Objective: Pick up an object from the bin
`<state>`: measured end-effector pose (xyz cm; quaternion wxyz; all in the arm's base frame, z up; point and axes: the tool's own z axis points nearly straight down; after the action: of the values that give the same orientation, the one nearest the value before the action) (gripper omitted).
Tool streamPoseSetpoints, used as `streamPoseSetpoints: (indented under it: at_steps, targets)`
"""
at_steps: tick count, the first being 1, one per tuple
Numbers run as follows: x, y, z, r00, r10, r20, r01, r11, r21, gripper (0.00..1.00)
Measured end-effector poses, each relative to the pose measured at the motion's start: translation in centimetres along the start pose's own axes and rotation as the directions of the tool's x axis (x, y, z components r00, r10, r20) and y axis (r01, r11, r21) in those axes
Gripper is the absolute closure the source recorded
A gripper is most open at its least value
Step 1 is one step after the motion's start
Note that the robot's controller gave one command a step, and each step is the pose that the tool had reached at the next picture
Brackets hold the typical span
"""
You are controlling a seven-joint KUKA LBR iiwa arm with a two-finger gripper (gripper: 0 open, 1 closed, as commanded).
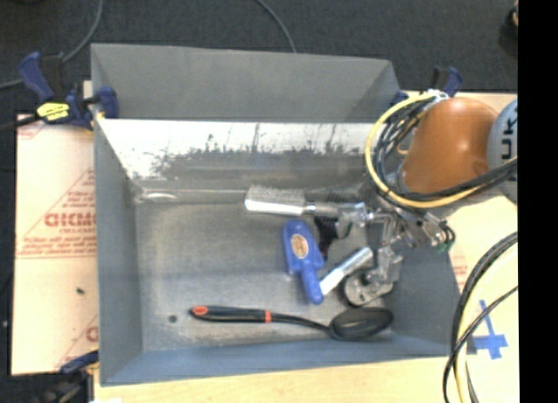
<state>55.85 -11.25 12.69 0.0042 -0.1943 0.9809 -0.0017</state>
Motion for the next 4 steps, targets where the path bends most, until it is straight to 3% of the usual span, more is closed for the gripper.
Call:
streamPoseSetpoints:
  at_steps: [1,2,3,4]
  targets:
    - [0.3,11.0,4.2,0.939,0.345,0.001,-0.345,0.939,0.0,0.0]
    - [1.4,9.1,5.0,0.966,-0.258,0.011,0.258,0.966,0.006,1.0]
    - [1.7,8.0,5.1,0.933,-0.359,0.014,0.358,0.934,0.008,1.0]
    - [2.0,7.5,4.9,0.935,-0.355,0.011,0.355,0.935,0.007,1.0]
